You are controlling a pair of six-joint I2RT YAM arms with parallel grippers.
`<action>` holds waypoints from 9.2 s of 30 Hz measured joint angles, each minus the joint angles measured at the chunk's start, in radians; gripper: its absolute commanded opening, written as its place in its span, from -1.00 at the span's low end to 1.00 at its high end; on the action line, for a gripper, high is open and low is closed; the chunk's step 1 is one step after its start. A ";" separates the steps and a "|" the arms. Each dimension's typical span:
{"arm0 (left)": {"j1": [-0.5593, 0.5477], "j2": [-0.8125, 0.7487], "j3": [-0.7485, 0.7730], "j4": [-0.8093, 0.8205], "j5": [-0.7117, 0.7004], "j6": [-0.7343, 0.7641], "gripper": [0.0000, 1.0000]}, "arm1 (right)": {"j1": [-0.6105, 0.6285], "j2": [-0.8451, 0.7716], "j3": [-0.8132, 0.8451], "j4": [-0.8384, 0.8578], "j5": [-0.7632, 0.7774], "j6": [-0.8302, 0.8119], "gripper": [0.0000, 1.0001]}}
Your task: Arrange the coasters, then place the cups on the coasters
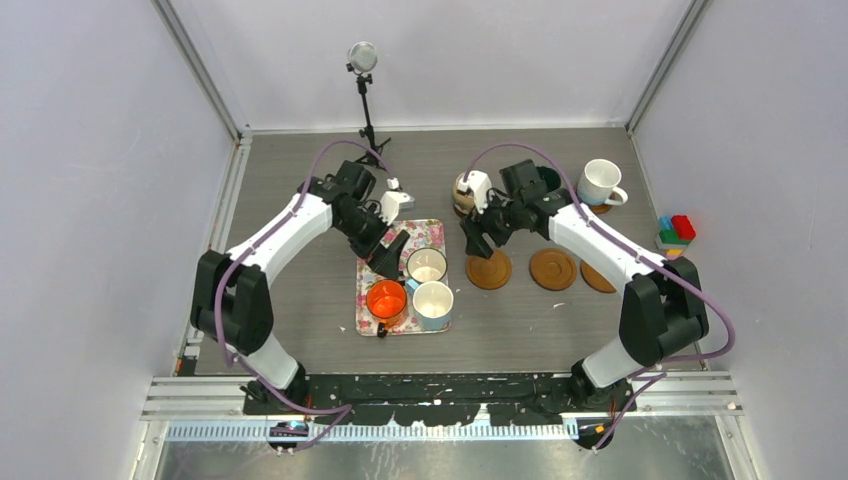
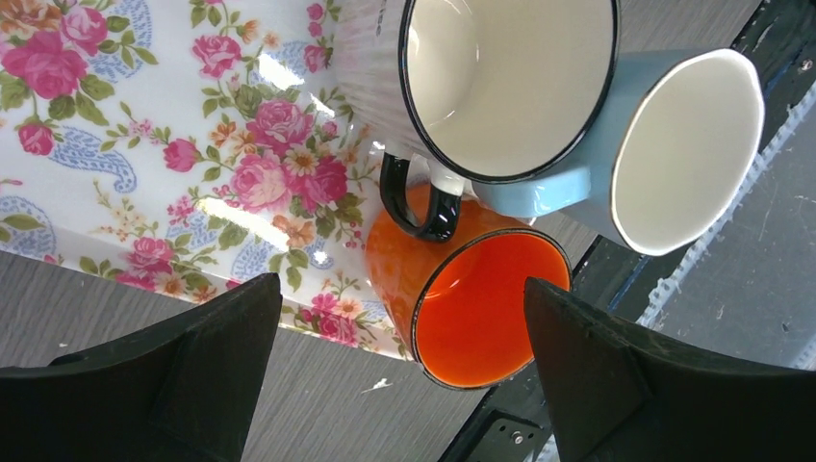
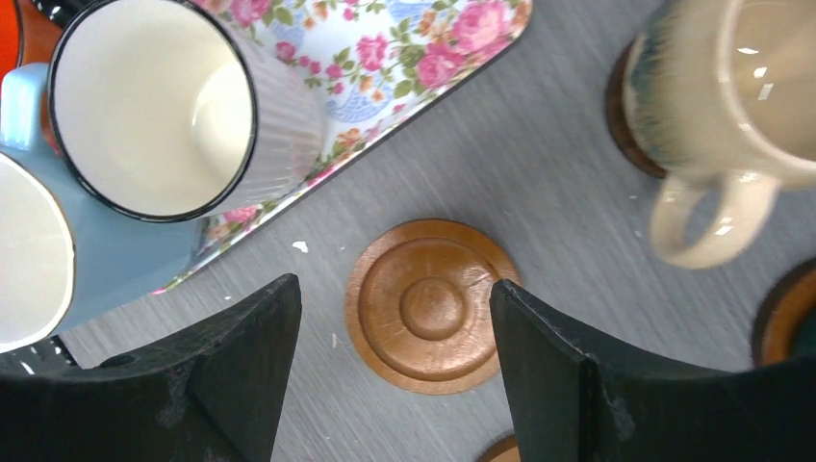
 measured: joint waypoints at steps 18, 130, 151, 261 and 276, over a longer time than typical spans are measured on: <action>-0.010 0.116 0.010 0.068 -0.098 -0.068 0.94 | 0.069 0.000 -0.114 0.101 -0.008 0.111 0.52; 0.205 0.335 0.307 -0.052 0.035 -0.154 0.99 | 0.265 0.485 0.547 -0.542 0.056 -1.047 0.13; 0.220 0.301 0.284 -0.047 0.034 -0.154 0.99 | 0.265 0.399 0.282 -0.185 0.032 -0.652 -0.63; -0.040 -0.139 0.048 -0.093 -0.022 0.115 0.79 | 0.005 -0.341 -0.155 -0.138 0.046 0.072 0.60; -0.193 -0.016 0.059 -0.013 -0.060 0.277 0.54 | -0.011 -0.309 -0.148 -0.153 0.039 0.129 0.59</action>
